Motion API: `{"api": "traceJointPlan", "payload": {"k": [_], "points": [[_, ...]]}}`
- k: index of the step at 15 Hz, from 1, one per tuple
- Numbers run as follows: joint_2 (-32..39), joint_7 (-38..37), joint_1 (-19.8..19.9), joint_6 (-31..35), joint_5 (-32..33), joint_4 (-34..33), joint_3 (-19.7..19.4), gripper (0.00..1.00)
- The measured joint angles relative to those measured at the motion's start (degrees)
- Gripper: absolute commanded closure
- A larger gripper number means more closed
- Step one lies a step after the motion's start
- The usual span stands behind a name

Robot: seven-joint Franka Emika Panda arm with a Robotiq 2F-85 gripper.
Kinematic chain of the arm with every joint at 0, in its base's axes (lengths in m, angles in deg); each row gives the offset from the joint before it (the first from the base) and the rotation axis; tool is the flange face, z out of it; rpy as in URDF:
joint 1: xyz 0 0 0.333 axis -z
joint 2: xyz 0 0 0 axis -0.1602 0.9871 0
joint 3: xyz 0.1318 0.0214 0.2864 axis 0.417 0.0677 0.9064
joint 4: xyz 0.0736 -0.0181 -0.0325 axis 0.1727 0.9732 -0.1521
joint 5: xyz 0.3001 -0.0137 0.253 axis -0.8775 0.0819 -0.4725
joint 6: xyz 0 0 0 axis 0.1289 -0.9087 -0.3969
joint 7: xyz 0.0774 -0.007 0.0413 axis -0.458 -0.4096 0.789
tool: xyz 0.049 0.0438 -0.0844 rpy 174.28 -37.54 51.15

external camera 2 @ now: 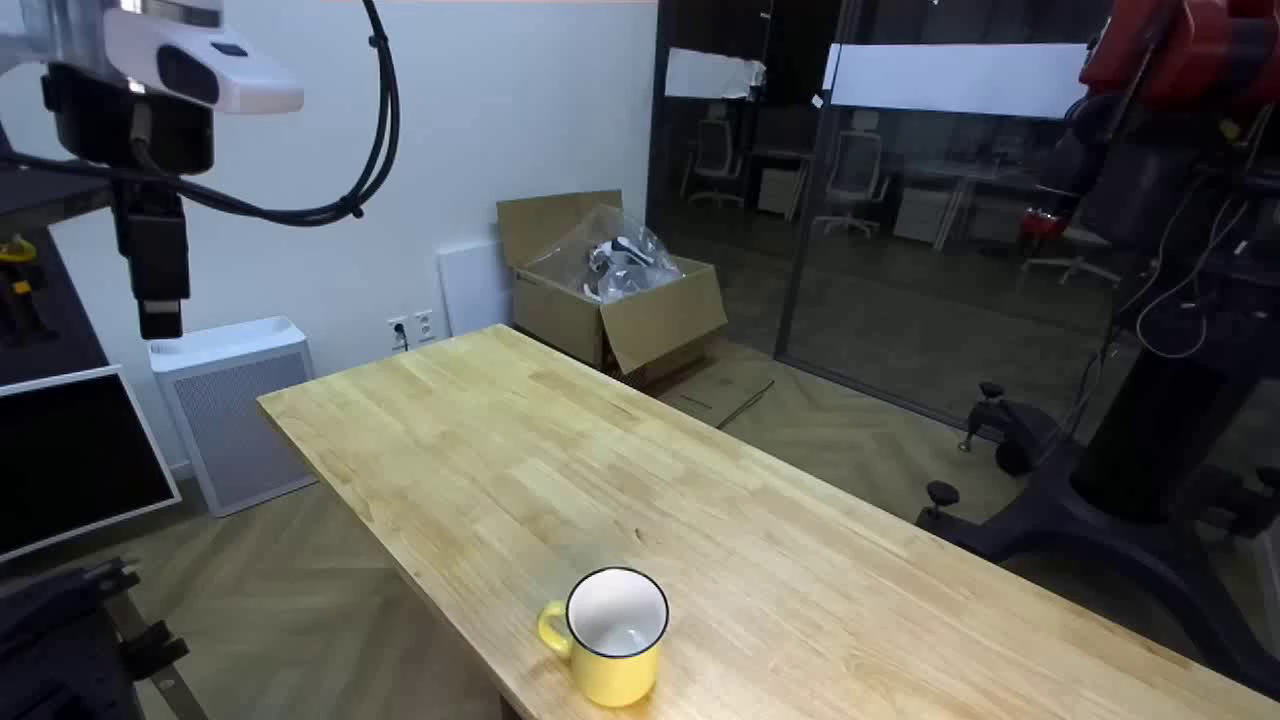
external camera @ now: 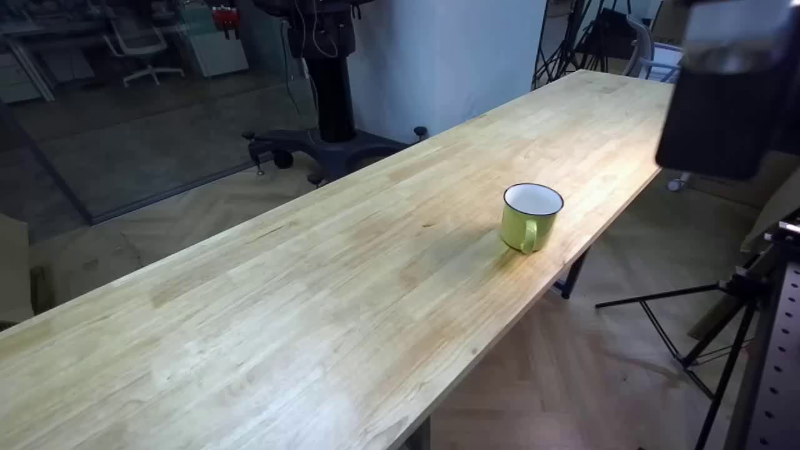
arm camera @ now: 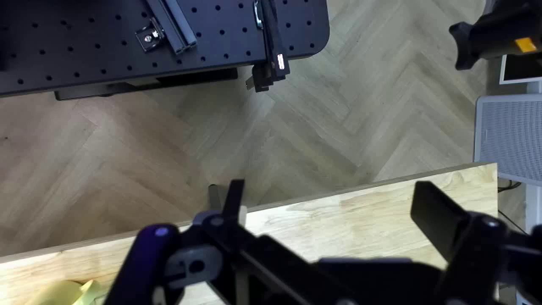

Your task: Move the cup forward

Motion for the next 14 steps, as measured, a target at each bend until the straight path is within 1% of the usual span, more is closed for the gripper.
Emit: {"api": "traceJointPlan", "payload": {"k": [14], "points": [[0.0, 0.0, 0.2, 0.1, 0.5, 0.0, 0.1, 0.00]]}}
